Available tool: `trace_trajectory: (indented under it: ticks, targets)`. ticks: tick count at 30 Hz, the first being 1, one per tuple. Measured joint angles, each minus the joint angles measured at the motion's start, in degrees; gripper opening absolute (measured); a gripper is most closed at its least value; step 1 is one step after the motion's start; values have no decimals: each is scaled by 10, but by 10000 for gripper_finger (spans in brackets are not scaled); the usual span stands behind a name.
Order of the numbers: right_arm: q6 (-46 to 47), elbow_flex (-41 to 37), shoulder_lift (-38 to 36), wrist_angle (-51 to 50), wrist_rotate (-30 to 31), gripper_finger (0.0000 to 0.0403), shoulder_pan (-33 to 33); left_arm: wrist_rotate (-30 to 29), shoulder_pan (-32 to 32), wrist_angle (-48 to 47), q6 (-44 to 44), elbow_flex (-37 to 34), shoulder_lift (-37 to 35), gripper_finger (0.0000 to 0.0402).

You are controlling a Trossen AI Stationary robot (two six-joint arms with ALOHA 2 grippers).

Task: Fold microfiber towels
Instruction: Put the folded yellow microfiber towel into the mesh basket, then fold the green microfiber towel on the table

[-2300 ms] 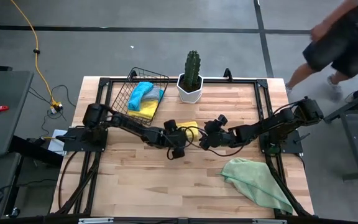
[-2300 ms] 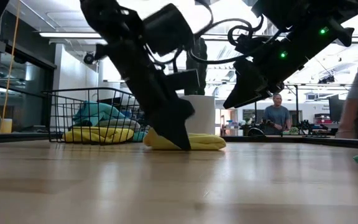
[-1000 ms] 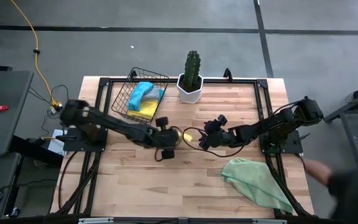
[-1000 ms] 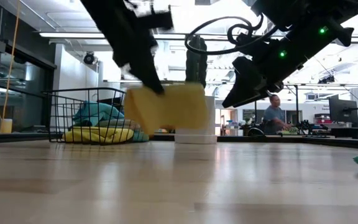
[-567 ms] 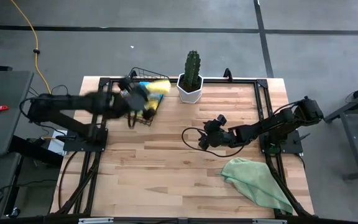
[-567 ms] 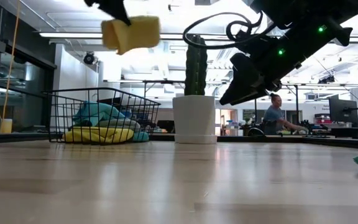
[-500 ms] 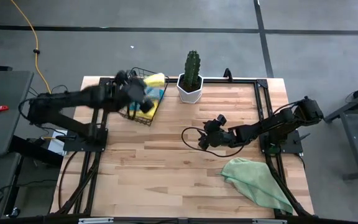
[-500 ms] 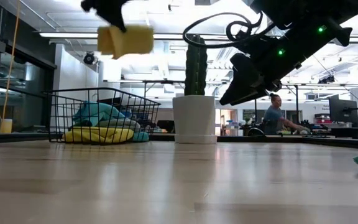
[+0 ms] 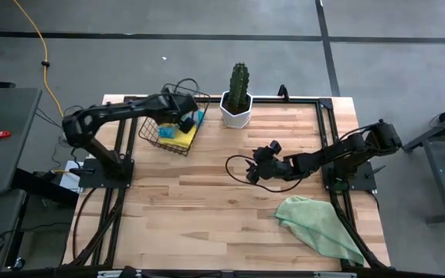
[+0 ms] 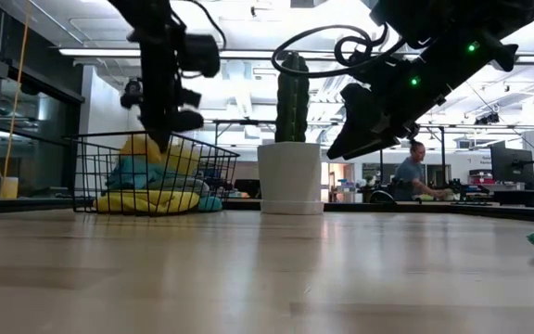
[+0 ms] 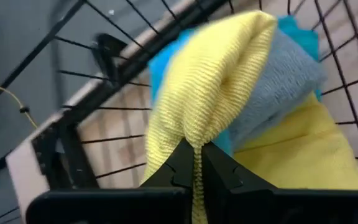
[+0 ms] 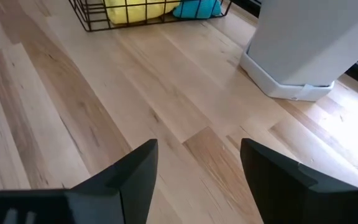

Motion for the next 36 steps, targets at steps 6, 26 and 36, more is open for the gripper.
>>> trace_trajectory:
  ticks: [6,26,36]
  targets:
    - [1,0,0,-1,0,222,0,63,-37,67,-1,-15,49,0]
    - [1,0,0,0,-2,222,0,157,-61,82,46,16,60,112]
    - [-8,0,0,0,-3,222,1,259,-80,41,66,103,24,175]
